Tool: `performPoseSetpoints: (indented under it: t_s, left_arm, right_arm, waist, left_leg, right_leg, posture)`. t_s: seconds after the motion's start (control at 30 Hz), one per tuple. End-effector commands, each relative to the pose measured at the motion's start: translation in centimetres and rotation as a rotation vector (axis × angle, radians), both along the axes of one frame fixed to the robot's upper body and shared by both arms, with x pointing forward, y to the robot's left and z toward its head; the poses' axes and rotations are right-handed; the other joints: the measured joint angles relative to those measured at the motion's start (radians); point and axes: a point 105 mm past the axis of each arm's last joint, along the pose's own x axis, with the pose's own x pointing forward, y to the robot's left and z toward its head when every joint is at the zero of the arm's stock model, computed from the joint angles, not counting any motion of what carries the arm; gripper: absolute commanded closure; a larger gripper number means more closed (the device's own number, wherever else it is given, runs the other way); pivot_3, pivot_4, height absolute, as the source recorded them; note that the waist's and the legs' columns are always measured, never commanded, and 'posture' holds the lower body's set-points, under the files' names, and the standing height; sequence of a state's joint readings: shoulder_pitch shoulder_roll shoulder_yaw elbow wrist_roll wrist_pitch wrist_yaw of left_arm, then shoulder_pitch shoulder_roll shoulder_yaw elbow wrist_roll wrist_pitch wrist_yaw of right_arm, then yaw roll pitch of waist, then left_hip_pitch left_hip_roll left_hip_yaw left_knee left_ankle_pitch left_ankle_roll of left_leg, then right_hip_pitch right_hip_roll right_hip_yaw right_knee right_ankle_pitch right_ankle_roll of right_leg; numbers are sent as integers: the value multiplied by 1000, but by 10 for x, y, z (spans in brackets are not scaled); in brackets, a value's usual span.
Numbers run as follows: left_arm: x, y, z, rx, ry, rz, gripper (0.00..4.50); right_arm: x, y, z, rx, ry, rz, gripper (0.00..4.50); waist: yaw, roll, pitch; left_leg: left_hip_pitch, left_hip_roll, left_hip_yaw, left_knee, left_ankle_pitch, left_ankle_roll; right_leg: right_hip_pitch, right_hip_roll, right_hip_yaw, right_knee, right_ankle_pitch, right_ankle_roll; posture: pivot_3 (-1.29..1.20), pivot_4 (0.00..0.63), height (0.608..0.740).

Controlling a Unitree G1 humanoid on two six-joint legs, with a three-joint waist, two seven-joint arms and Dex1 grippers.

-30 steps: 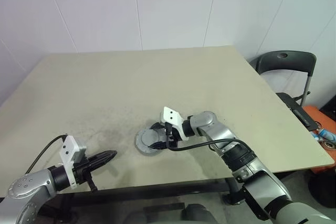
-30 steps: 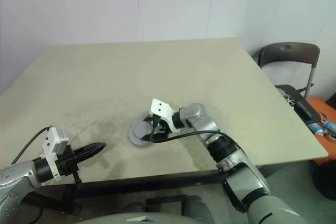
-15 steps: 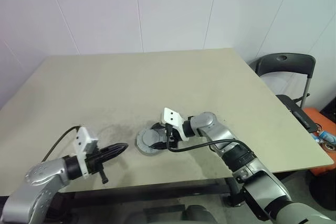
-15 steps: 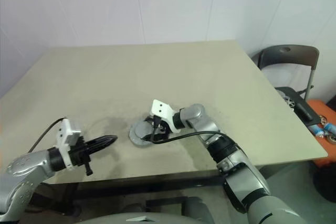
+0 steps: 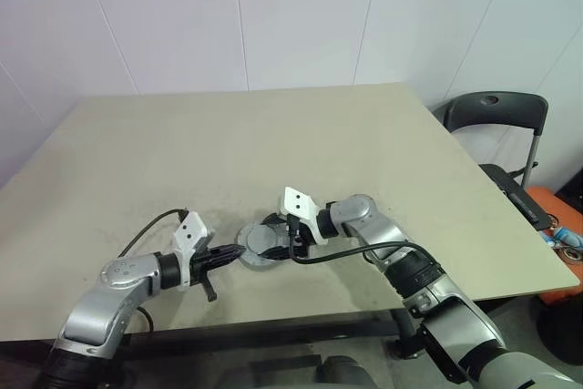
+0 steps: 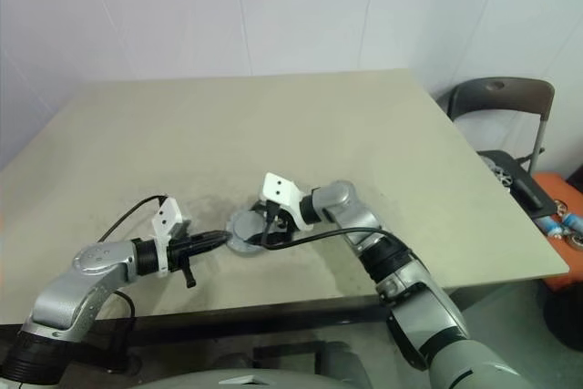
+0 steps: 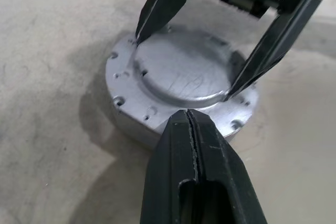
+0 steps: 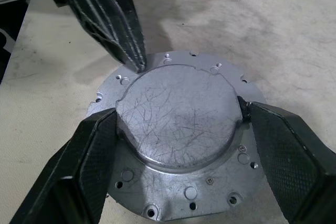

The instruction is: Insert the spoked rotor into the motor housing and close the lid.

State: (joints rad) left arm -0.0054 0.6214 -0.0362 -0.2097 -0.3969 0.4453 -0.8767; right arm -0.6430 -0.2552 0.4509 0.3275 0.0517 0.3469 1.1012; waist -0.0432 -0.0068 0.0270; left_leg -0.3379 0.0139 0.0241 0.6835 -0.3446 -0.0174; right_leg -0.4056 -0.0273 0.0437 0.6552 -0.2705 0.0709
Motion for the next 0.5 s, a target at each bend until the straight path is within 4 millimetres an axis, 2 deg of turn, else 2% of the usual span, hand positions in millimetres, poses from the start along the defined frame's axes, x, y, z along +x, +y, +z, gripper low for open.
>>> performPoseSetpoints:
  t_s: [0.03, 0.43, 0.5]
  left_arm:
    - [8, -2, 7, 10, -50, 4, 4500]
    - [7, -3, -3, 43, -6, -2, 4500]
    - [8, -4, -4, 46, -5, -2, 4500]
  right_arm:
    - [0, -3, -4, -32, 2, -3, 948]
    - [-1, -5, -5, -44, -4, -2, 948]
    - [-2, -5, -4, -40, 7, -1, 213]
  waist:
    - [0, 0, 0]
    - [2, 0, 0]
    - [2, 0, 0]
  left_leg:
    - [0, 0, 0, 0, 0, 0]
    - [0, 0, 0, 0, 0, 0]
    - [0, 0, 0, 0, 0, 0]
  right_leg:
    - [0, 0, 0, 0, 0, 0]
    - [0, -1, 0, 0, 0, 0]
    - [0, -1, 0, 0, 0, 0]
  posture:
    - [0, 0, 740]
    - [0, 0, 740]
    - [0, 0, 740]
